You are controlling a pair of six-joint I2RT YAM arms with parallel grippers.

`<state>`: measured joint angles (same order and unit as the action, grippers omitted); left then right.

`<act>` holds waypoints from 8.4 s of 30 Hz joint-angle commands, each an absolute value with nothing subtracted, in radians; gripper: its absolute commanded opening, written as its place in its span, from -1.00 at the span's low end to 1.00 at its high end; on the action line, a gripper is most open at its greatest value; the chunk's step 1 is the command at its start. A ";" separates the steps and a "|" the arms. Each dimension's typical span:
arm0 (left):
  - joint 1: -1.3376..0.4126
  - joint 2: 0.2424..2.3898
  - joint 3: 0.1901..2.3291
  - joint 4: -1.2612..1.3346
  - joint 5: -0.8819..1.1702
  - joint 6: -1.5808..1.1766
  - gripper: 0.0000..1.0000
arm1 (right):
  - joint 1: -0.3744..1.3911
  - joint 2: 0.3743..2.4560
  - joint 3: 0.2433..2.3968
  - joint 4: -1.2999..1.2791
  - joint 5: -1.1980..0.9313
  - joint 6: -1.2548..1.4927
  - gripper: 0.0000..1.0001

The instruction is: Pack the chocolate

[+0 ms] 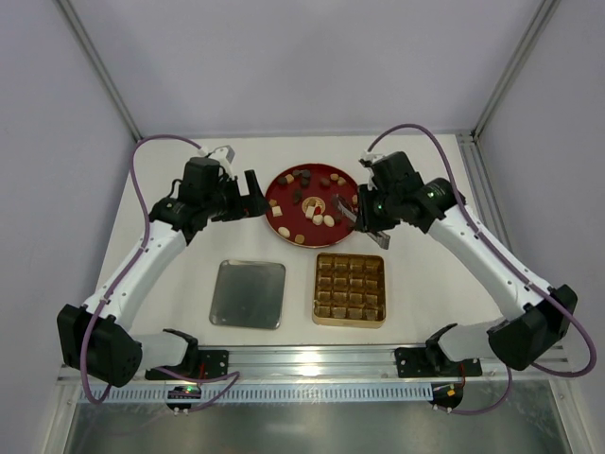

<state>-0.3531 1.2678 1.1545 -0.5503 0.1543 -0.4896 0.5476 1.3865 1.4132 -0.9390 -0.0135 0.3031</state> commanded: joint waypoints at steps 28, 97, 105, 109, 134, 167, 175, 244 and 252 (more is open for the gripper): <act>-0.348 1.270 1.150 -0.517 0.169 -0.482 0.99 | 0.834 1.120 1.124 -0.985 0.044 0.512 -0.55; -0.348 1.272 1.149 -0.518 0.178 -0.483 0.99 | 0.798 1.247 1.327 -1.032 0.126 0.431 -0.14; -0.348 1.276 1.149 -0.517 0.186 -0.486 0.99 | 0.612 1.319 1.348 -0.942 0.061 0.336 -0.14; -0.348 1.276 1.150 -0.517 0.189 -0.486 0.99 | 0.568 1.382 1.354 -0.902 0.061 0.299 -0.14; -0.348 1.289 1.149 -0.517 0.181 -0.485 1.00 | 0.506 1.566 1.359 -0.811 0.014 0.241 -0.16; -0.348 1.299 1.149 -0.517 0.186 -0.486 0.99 | 0.506 1.575 1.364 -0.792 0.012 0.256 -0.17; -0.348 1.301 1.149 -0.517 0.187 -0.486 0.99 | 0.506 1.591 1.364 -0.792 -0.020 0.256 -0.22; -0.348 1.308 1.150 -0.517 0.201 -0.491 1.00 | 0.601 1.140 1.270 -1.060 -0.052 0.382 -0.42; -0.350 1.310 1.150 -0.517 0.201 -0.489 0.99 | 0.699 1.072 1.197 -1.089 -0.005 0.456 -0.42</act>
<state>-0.3531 1.3090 1.1473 -0.5499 0.1844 -0.4900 0.6804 1.1194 1.2198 -1.0809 -0.0299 0.4107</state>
